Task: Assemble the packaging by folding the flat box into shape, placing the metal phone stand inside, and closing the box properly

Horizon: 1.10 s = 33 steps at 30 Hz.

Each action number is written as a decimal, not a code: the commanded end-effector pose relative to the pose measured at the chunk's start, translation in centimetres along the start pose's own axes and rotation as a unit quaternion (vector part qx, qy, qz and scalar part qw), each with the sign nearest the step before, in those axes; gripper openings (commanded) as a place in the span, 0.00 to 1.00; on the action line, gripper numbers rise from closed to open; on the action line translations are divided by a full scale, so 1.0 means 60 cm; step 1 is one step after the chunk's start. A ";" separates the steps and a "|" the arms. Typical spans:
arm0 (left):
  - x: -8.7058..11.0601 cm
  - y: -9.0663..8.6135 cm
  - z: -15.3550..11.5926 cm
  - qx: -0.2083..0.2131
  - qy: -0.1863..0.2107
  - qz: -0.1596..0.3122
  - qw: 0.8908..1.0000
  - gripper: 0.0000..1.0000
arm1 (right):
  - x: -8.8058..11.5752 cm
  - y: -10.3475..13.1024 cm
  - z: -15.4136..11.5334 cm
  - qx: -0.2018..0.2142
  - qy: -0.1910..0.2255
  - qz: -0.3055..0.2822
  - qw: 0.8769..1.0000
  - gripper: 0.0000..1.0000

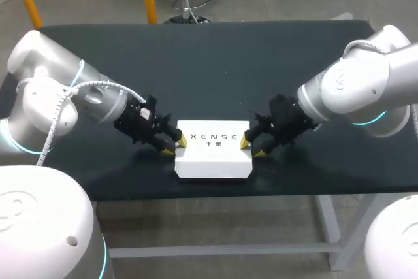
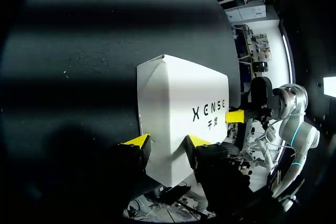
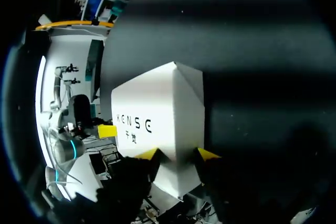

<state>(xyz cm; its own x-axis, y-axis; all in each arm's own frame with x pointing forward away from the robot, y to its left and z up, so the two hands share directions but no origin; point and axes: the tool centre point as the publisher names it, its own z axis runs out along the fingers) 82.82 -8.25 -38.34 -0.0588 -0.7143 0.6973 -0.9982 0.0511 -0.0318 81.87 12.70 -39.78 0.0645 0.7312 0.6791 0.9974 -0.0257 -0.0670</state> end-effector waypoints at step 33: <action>0.033 -0.002 -0.004 -0.044 -0.009 -0.047 0.998 0.47 | 0.020 0.022 -0.013 0.046 0.008 0.026 0.999 0.49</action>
<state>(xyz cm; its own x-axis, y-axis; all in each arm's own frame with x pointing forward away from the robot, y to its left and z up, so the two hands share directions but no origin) 82.27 -8.76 -36.86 0.0323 -0.7280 0.6848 -0.9960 0.0337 0.0828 82.89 12.34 -38.69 0.1154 0.7223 0.6819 0.9875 -0.0090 -0.1576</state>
